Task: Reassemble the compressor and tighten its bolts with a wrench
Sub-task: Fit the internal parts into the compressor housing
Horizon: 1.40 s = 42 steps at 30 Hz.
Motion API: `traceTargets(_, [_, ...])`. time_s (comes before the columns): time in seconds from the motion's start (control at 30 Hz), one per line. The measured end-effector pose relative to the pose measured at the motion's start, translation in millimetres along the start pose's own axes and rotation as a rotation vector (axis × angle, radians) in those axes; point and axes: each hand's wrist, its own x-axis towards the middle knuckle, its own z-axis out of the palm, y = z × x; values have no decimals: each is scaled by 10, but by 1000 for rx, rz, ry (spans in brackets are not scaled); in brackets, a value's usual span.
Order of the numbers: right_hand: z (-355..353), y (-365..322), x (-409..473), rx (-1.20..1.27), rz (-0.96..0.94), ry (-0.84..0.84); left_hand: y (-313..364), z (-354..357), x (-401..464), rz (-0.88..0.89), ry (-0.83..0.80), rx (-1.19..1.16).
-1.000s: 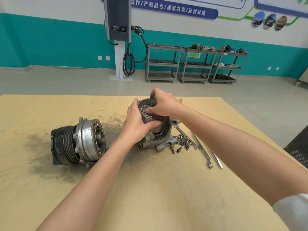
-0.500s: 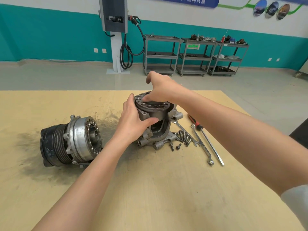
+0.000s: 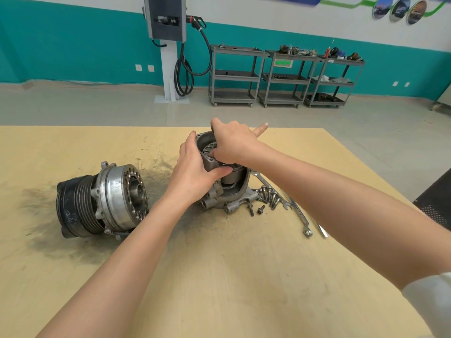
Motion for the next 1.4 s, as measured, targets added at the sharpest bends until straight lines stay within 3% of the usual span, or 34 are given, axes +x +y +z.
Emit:
traceTargets(0.2, [8, -36, 12, -56, -15, 6, -3, 5, 4, -1, -1, -3])
traceTargets(0.57, [-14, 13, 2, 83, 12, -31, -19, 5, -10, 22, -5, 11])
traceTargets(0.8, [-238, -8, -3, 63, -51, -19, 35, -135, 143, -22, -142, -28])
traceTargets(0.93, [-495, 127, 17, 211, -128, -33, 67, -280, 156, -133, -277, -267])
traceTargets(1.03, [-586, 310, 18, 389, -81, -24, 39, -310, 215, -217, -232, -417])
traceTargets(1.17, [-607, 516, 20, 531, -14, 1, 110, -207, 499, -283, -126, -396])
traceTargets(1.4, [-555, 672, -52, 630, -32, -62, 83, -84, 583, -260, -136, -308])
